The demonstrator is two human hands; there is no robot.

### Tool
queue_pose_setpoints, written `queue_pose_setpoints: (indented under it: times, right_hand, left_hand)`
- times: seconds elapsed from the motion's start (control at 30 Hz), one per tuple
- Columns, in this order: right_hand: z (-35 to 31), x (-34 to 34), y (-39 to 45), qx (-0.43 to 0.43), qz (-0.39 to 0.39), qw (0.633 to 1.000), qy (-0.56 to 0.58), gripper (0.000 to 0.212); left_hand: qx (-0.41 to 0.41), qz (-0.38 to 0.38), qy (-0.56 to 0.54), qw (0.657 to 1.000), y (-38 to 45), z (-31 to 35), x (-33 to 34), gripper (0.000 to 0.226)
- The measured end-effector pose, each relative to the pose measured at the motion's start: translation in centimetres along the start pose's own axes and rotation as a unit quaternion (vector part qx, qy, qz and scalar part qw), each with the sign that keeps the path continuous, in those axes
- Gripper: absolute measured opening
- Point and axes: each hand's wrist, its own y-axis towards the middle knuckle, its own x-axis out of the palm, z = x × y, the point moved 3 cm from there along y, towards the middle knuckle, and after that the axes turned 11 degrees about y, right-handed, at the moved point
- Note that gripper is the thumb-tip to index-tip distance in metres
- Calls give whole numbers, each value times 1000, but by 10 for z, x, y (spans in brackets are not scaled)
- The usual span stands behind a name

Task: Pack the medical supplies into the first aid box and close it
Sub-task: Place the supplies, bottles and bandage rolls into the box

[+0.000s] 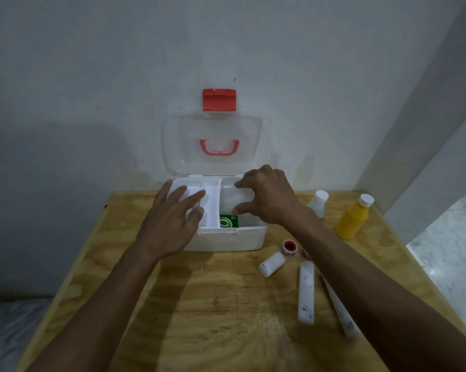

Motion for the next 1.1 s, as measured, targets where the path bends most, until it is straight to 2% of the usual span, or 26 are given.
queue_pose_setpoints:
  times: [0.17,0.37,0.7,0.97,1.1]
  right_hand:
    - [-6,8,2,20,-30,999,2,67]
    - [-10,12,2,70,-50,994,70,70]
    - [-21,6,8,117,-98,981,120,60]
    - [-25,13,8,169,-56,970,163,44]
    - [-23,16,6,195,-22,961,197,51]
  left_hand:
    - [-8,-4,5,1000,0,1,0,60]
    - [-8,-5,3,1000,0,0,1,60]
    - [-5,-4,9,1000,1,0,2,60]
    - [2,-1,4,1000,1,-1,3,68]
    - [2,1,5,1000,1,-2,3,67]
